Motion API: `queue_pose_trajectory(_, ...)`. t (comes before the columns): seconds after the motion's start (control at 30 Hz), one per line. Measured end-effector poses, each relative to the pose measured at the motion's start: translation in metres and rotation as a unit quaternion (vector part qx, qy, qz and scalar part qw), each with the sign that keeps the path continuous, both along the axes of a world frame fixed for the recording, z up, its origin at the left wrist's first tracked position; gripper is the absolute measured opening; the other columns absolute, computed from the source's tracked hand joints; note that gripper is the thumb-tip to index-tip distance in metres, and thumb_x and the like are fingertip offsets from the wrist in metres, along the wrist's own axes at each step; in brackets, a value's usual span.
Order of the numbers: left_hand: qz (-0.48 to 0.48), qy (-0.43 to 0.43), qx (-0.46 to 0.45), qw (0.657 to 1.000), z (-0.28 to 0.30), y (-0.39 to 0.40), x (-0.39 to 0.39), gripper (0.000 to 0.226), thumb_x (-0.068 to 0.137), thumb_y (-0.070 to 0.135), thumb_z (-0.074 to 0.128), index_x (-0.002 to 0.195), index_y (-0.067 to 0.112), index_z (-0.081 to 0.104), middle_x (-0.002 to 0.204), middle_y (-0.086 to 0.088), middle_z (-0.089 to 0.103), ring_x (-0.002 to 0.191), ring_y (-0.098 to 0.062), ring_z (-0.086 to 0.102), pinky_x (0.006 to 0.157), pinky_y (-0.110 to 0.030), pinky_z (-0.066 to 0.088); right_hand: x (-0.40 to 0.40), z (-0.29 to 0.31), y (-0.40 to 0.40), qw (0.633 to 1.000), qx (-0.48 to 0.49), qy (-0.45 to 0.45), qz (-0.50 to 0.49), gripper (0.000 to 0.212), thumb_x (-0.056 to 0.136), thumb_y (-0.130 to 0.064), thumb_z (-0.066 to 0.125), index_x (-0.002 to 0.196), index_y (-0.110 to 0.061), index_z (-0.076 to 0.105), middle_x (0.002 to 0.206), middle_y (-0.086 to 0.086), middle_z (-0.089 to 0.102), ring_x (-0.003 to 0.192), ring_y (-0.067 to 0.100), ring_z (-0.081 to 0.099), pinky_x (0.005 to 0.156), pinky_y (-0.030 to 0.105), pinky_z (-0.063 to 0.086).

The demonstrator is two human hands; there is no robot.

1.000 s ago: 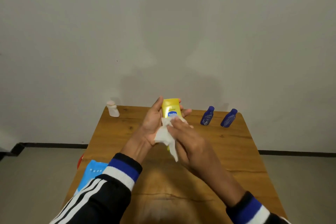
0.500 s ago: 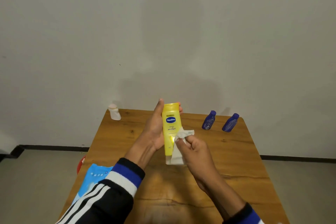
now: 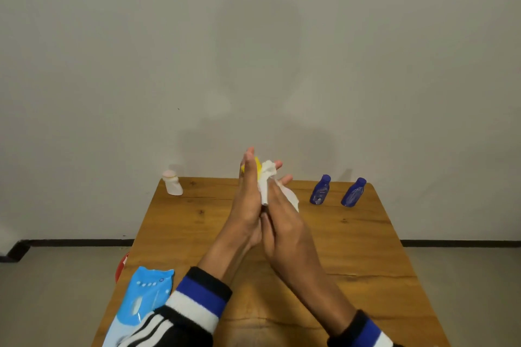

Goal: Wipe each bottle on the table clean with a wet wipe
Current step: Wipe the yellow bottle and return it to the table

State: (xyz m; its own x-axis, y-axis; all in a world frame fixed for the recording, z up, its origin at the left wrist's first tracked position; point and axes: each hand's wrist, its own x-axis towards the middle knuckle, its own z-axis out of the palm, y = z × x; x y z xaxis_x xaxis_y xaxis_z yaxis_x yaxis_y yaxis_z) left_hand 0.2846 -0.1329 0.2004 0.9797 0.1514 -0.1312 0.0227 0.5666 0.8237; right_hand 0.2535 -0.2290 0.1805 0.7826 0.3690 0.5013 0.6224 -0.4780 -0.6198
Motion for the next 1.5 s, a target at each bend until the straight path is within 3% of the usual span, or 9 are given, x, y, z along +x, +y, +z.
queue_pose_trajectory(0.23, -0.076, 0.002, -0.151, 0.986, 0.007, 0.025, -0.008, 0.052, 0.091, 0.065, 0.043, 0.139, 0.045, 0.050, 0.135, -0.012, 0.061, 0.127, -0.039, 0.057, 0.097, -0.077, 0.036, -0.028, -0.019, -0.012, 0.992, -0.122, -0.036, 0.020, 0.059, 0.102, -0.033, 0.042, 0.151, -0.004, 0.031, 0.159, 0.011, 0.030, 0.150, 0.020, 0.022, 0.117, 0.041, 0.034)
queue_pose_trajectory(0.37, -0.171, 0.016, -0.142, 0.975, -0.004, 0.015, -0.015, 0.059, 0.094, 0.063, 0.046, 0.143, 0.030, 0.051, 0.145, -0.012, 0.055, 0.135, -0.039, 0.049, 0.114, -0.063, 0.029, -0.014, 0.003, -0.008, 0.991, -0.106, 0.071, 0.044, 0.077, 0.100, -0.052, 0.031, 0.155, -0.019, -0.011, 0.164, 0.002, -0.018, 0.151, 0.010, -0.016, 0.123, 0.032, 0.006)
queue_pose_trajectory(0.47, -0.211, 0.006, -0.145, 0.967, -0.005, 0.016, -0.018, 0.070, 0.094, 0.065, 0.045, 0.144, 0.018, 0.051, 0.153, -0.010, 0.046, 0.143, -0.037, 0.038, 0.122, -0.056, 0.017, -0.001, 0.023, -0.004, 0.989, -0.124, 0.054, 0.052, 0.077, 0.100, -0.049, 0.030, 0.153, -0.021, -0.020, 0.161, 0.001, -0.027, 0.148, 0.009, -0.025, 0.121, 0.030, -0.006)
queue_pose_trajectory(0.67, -0.242, -0.022, -0.212, 0.947, -0.005, 0.022, -0.020, 0.072, 0.098, 0.068, 0.024, 0.155, 0.025, 0.029, 0.160, -0.020, 0.028, 0.144, -0.045, 0.031, 0.122, -0.060, 0.006, 0.007, 0.046, 0.004, 0.986, -0.145, 0.014, 0.075, 0.064, 0.105, -0.032, 0.031, 0.157, -0.021, -0.005, 0.163, -0.002, -0.022, 0.148, 0.011, -0.025, 0.124, 0.042, 0.000)
queue_pose_trajectory(0.87, -0.267, -0.068, -0.273, 0.922, 0.000, 0.040, -0.010, 0.094, 0.077, 0.085, 0.045, 0.154, 0.034, 0.030, 0.161, -0.019, 0.028, 0.146, -0.048, 0.025, 0.106, -0.082, 0.006, -0.025, 0.010, -0.006, 0.982, -0.141, -0.080, 0.102, 0.065, 0.094, -0.008, 0.052, 0.154, -0.012, 0.028, 0.165, 0.003, 0.012, 0.153, 0.018, 0.004, 0.121, 0.048, 0.015)
queue_pose_trajectory(1.07, -0.189, -0.021, -0.175, 0.966, 0.003, 0.040, -0.005, 0.073, 0.088, 0.061, 0.052, 0.151, 0.026, 0.037, 0.149, -0.011, 0.051, 0.136, -0.037, 0.048, 0.108, -0.075, 0.025, -0.020, -0.004, -0.032, 0.992, 0.056, 0.002, 0.117, 0.037, 0.088, 0.000, 0.053, 0.120, -0.011, 0.067, 0.139, -0.004, 0.058, 0.133, 0.008, 0.051, 0.103, 0.035, 0.050)
queue_pose_trajectory(1.2, -0.149, 0.007, -0.176, 0.973, 0.000, 0.029, -0.007, 0.067, 0.093, 0.060, 0.048, 0.146, 0.019, 0.046, 0.141, -0.014, 0.057, 0.136, -0.037, 0.047, 0.113, -0.062, 0.031, 0.017, 0.026, -0.040, 0.954, 0.268, 0.136, -0.018, 0.039, 0.093, 0.010, 0.049, 0.100, -0.018, 0.074, 0.120, -0.003, 0.070, 0.116, 0.008, 0.062, 0.094, 0.039, 0.056)
queue_pose_trajectory(1.4, -0.134, 0.002, -0.175, 0.975, -0.001, 0.018, -0.003, 0.066, 0.094, 0.056, 0.050, 0.144, 0.013, 0.049, 0.146, -0.016, 0.053, 0.135, -0.036, 0.049, 0.116, -0.056, 0.030, 0.019, 0.038, -0.001, 0.997, 0.029, 0.050, 0.043, 0.043, 0.099, -0.009, 0.050, 0.139, -0.022, 0.054, 0.154, -0.006, 0.039, 0.144, 0.002, 0.031, 0.116, 0.023, 0.032)
queue_pose_trajectory(1.5, -0.113, 0.018, -0.182, 0.977, -0.009, 0.030, 0.001, 0.062, 0.095, 0.058, 0.043, 0.138, 0.015, 0.052, 0.145, -0.008, 0.056, 0.138, -0.033, 0.047, 0.114, -0.068, 0.023, -0.009, 0.014, 0.001, 0.997, 0.044, 0.016, 0.066, 0.040, 0.096, -0.005, 0.056, 0.133, -0.018, 0.060, 0.153, -0.002, 0.041, 0.146, 0.006, 0.031, 0.117, 0.022, 0.030)
